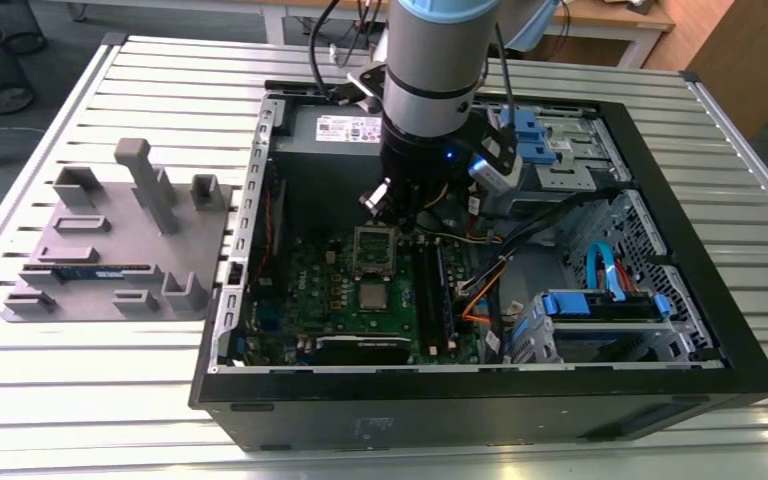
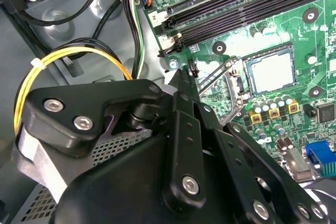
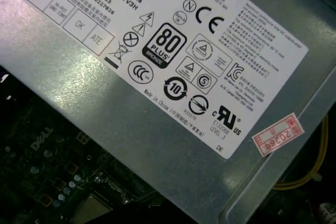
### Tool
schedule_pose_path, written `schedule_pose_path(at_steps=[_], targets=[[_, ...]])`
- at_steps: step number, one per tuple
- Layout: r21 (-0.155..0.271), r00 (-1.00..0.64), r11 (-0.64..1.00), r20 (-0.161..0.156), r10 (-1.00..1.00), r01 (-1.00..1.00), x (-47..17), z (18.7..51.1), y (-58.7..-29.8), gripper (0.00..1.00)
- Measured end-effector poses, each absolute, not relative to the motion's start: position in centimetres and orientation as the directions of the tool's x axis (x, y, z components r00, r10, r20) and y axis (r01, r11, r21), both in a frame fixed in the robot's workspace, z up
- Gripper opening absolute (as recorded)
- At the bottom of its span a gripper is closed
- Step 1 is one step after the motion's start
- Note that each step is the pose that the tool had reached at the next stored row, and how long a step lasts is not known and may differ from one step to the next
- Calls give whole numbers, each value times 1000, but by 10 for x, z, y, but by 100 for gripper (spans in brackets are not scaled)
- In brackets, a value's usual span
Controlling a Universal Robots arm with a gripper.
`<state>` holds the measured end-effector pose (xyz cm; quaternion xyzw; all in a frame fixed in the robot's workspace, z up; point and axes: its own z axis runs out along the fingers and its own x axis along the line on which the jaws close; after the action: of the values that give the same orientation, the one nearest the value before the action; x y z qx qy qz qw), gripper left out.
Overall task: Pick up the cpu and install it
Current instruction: 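Close the cpu cover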
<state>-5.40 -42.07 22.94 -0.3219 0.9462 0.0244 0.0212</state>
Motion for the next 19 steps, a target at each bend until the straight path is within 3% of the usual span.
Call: schedule_pose_path(at_steps=[19], targets=[[11,-756,756,-39,-654,-655,-55,233,-421,11]])
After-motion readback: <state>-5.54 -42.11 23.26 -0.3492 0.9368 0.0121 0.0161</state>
